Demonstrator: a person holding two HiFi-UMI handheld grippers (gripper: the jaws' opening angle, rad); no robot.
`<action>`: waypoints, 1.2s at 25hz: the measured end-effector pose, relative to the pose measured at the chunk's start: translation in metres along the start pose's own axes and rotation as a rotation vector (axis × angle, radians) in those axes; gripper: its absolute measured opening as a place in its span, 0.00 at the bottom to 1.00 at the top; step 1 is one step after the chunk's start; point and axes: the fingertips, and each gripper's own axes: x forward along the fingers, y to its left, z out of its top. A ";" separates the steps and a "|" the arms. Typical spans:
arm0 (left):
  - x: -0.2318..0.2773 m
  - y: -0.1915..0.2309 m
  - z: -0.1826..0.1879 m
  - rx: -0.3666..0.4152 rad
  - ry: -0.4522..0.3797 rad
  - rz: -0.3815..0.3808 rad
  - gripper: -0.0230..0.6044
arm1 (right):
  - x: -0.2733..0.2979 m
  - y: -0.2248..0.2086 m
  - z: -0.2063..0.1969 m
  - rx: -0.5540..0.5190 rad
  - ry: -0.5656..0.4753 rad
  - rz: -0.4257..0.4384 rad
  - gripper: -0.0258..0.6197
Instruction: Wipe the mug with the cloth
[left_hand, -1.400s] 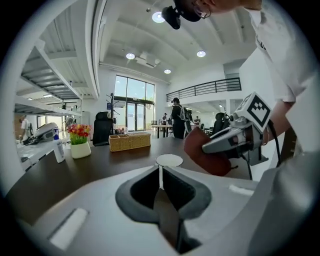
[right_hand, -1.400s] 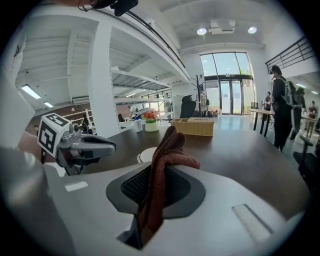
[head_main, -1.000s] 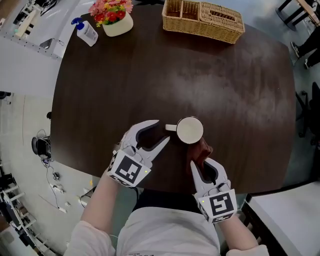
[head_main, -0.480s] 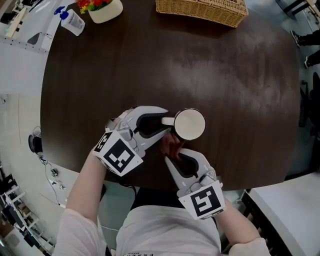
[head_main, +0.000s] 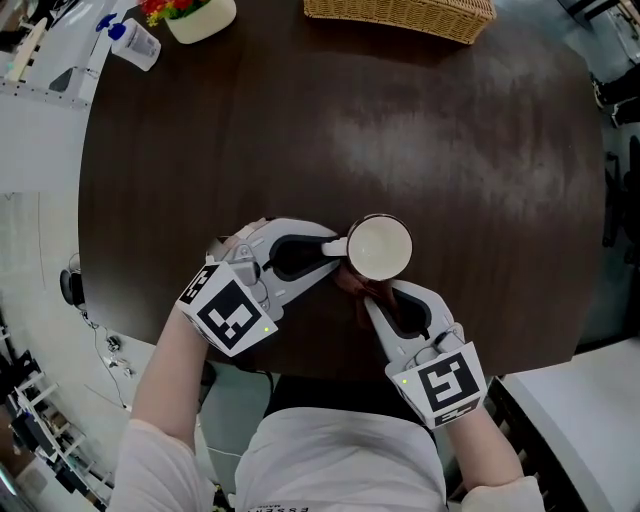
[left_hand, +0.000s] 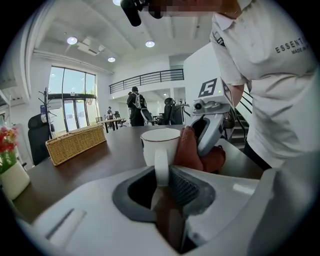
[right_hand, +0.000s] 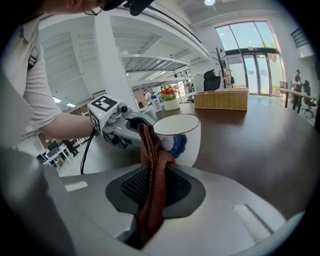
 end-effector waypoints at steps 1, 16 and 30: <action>0.000 0.000 -0.001 0.002 0.003 0.001 0.16 | 0.000 -0.003 -0.002 -0.001 0.004 -0.003 0.17; 0.002 0.008 -0.001 0.015 0.043 0.085 0.16 | -0.031 -0.090 -0.003 -0.056 0.046 -0.218 0.17; 0.001 0.009 0.010 -0.014 -0.016 0.067 0.16 | -0.005 -0.090 0.033 -0.180 0.042 -0.181 0.17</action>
